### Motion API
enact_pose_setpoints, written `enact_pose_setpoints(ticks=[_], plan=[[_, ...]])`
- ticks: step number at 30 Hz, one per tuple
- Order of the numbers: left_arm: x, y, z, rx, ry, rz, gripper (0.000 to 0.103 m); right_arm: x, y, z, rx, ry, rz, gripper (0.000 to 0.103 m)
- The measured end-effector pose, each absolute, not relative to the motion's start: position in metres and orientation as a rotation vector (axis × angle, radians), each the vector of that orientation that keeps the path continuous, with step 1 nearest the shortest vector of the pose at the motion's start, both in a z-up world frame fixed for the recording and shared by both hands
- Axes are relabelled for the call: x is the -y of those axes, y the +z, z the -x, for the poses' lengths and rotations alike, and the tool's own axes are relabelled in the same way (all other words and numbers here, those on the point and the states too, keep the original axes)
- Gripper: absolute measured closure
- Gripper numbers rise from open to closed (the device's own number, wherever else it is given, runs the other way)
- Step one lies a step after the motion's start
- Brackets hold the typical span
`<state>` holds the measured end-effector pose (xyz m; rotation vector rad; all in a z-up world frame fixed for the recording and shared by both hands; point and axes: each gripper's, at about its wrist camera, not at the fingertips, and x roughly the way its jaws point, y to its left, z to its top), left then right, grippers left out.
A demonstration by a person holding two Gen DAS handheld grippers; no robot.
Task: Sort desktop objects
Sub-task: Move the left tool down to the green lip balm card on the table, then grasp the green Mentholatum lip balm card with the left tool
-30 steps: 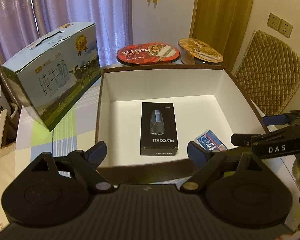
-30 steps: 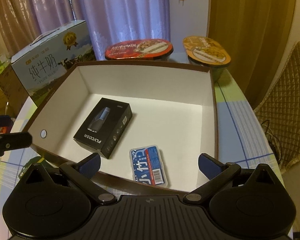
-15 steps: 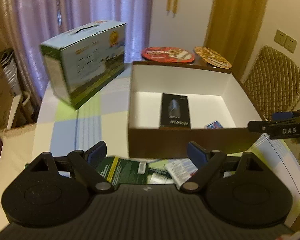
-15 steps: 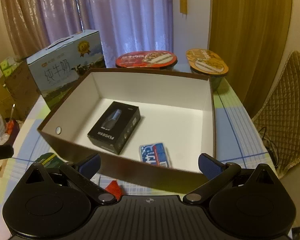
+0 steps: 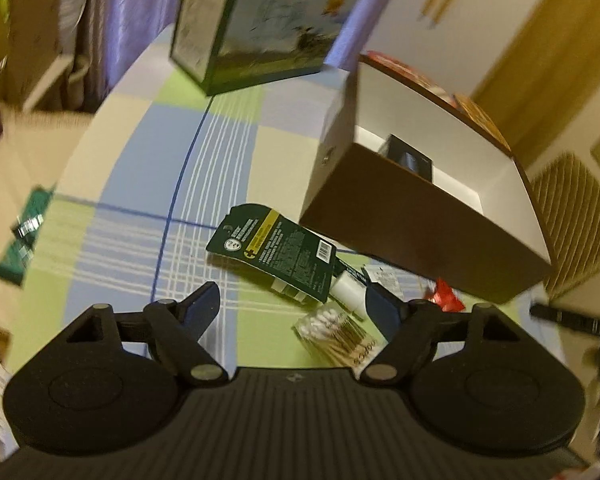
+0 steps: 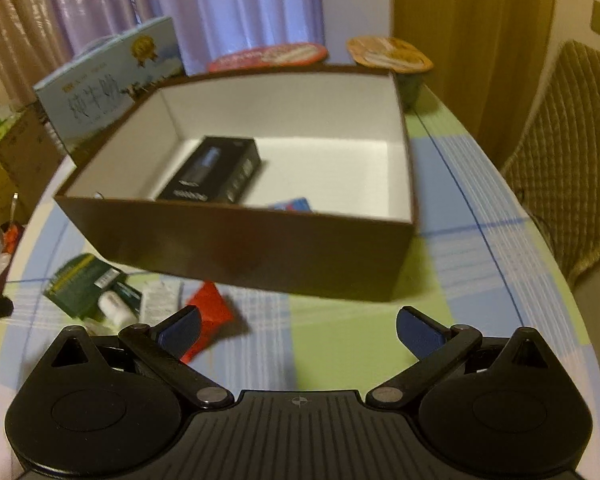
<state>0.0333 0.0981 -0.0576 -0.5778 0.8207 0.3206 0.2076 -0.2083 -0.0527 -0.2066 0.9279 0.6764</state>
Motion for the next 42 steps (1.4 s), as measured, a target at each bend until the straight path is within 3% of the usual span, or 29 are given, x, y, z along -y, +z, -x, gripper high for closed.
enact_pose_setpoints(ticks=[11,14,16,19,22,30,35,38,40,42], plan=[[-0.146,-0.121,-0.053,-0.76,0.37,0.951,0.055,0.238,-0.074,-0.231,-0.986,0.538,0.197,0.002],[-0.155,-0.131,-0.059,-0.746,0.374,0.989,0.067,0.245,-0.078,-0.236,-1.0,0.504,0.194,0.002],[-0.159,-0.135,-0.063,-0.749,0.371,1.003,0.086,0.248,-0.08,-0.238,-1.009,0.484,0.194,0.002],[-0.162,-0.135,-0.061,-0.708,0.323,1.023,0.096,0.251,-0.082,-0.239,-1.012,0.468,0.198,0.002],[-0.163,-0.123,-0.057,-0.681,0.285,0.96,0.099,0.254,-0.085,-0.239,-1.018,0.457,0.201,0.002],[-0.129,-0.063,-0.057,-0.743,0.237,0.357,0.103,0.253,-0.09,-0.238,-1.037,0.462,0.212,0.002],[-0.072,-0.063,-0.058,-0.838,0.159,-0.02,0.103,0.251,-0.092,-0.236,-1.043,0.473,0.218,0.002],[-0.055,-0.071,-0.055,-0.875,0.1,-0.03,0.095,0.251,-0.091,-0.234,-1.043,0.477,0.218,0.002],[-0.051,-0.072,-0.047,-0.89,0.054,0.026,0.077,0.252,-0.09,-0.234,-1.042,0.476,0.215,0.002],[-0.054,-0.07,-0.042,-0.892,0.028,0.063,0.073,0.254,-0.09,-0.234,-1.043,0.47,0.215,0.002]])
